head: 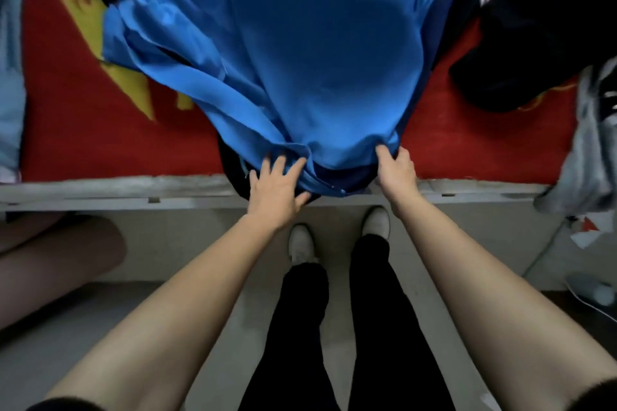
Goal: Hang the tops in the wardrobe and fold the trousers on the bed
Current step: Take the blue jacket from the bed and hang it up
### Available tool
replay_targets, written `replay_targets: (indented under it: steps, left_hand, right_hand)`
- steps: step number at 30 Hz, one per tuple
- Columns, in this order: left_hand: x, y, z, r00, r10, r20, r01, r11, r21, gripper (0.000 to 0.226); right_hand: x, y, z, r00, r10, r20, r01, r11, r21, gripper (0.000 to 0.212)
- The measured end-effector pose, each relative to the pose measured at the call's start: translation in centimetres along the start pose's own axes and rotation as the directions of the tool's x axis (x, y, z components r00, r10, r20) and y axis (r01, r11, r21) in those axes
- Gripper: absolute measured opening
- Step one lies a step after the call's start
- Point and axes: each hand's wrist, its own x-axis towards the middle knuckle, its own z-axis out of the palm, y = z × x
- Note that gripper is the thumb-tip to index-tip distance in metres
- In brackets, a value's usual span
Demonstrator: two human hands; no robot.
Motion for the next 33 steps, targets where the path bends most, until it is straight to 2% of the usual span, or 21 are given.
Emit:
replay_targets:
  steps: [3, 5, 7, 9, 12, 15, 18, 22, 24, 27, 28, 31, 33]
  left_hand:
    - [1.6, -0.5, 1.6, 0.998, -0.029, -0.051, 0.027, 0.999, -0.026, 0.051]
    - [2.0, -0.4, 1.7, 0.992, -0.057, -0.109, 0.049, 0.996, -0.078, 0.041]
    - [2.1, -0.3, 1.2, 0.991, -0.058, -0.123, 0.043, 0.992, -0.119, 0.036]
    - [2.1, -0.4, 0.2, 0.994, -0.044, -0.103, 0.027, 0.986, -0.165, 0.032]
    - [2.5, -0.5, -1.9, 0.997, -0.067, -0.05, 0.051, 0.961, -0.271, 0.026]
    - [2.4, -0.4, -5.2, 0.98, -0.199, -0.031, 0.171, 0.905, -0.389, 0.02]
    - [0.8, -0.6, -9.2, 0.944, -0.287, -0.164, 0.197, 0.886, -0.419, 0.018]
    - [-3.1, -1.6, -14.2, 0.867, -0.295, -0.402, 0.11, 0.899, -0.424, 0.015]
    - [-5.2, -2.0, -16.7, 0.839, -0.305, -0.452, 0.1, 0.901, -0.423, 0.016]
    - [-8.9, -2.0, -20.5, 0.796, -0.287, -0.532, 0.064, 0.915, -0.398, 0.032]
    - [-10.1, -2.0, -21.8, 0.781, -0.271, -0.563, 0.037, 0.92, -0.391, 0.034]
    - [-13.6, -2.0, -25.6, 0.749, -0.248, -0.615, -0.034, 0.912, -0.409, 0.032]
    - [-15.6, -2.5, -27.8, 0.727, -0.24, -0.643, -0.065, 0.908, -0.413, 0.038]
  right_hand:
    - [2.0, 0.4, 0.6, 1.0, 0.004, 0.003, -0.004, 0.994, 0.111, 0.045]
    - [2.5, 0.1, 0.4, 0.998, -0.016, 0.054, 0.01, 0.993, 0.119, 0.027]
    - [2.5, -0.9, -0.2, 0.997, -0.023, 0.069, 0.012, 0.987, 0.162, 0.033]
    - [2.1, -2.5, -1.1, 0.997, -0.041, 0.059, 0.022, 0.955, 0.296, 0.042]
    - [1.3, -5.7, -2.4, 0.986, -0.098, 0.133, 0.008, 0.833, 0.554, 0.05]
    - [-0.4, -9.1, -3.9, 0.943, -0.184, 0.278, -0.082, 0.679, 0.729, 0.044]
    - [-2.7, -11.2, -5.0, 0.933, -0.194, 0.302, -0.111, 0.644, 0.757, 0.045]
    - [-7.2, -12.8, -6.4, 0.952, -0.181, 0.248, -0.049, 0.708, 0.705, 0.041]
    - [-10.3, -13.8, -7.8, 0.976, -0.148, 0.161, -0.008, 0.712, 0.702, 0.036]
    - [-14.3, -14.9, -9.5, 0.988, -0.146, 0.044, 0.064, 0.662, 0.747, 0.035]
    - [-15.7, -15.4, -10.0, 0.987, -0.159, 0.03, 0.084, 0.661, 0.745, 0.03]
    - [-20.2, -16.9, -11.2, 0.97, -0.22, 0.105, 0.085, 0.708, 0.701, 0.006]
    - [-22.4, -18.0, -12.1, 0.954, -0.292, 0.068, 0.177, 0.731, 0.66, 0.015]
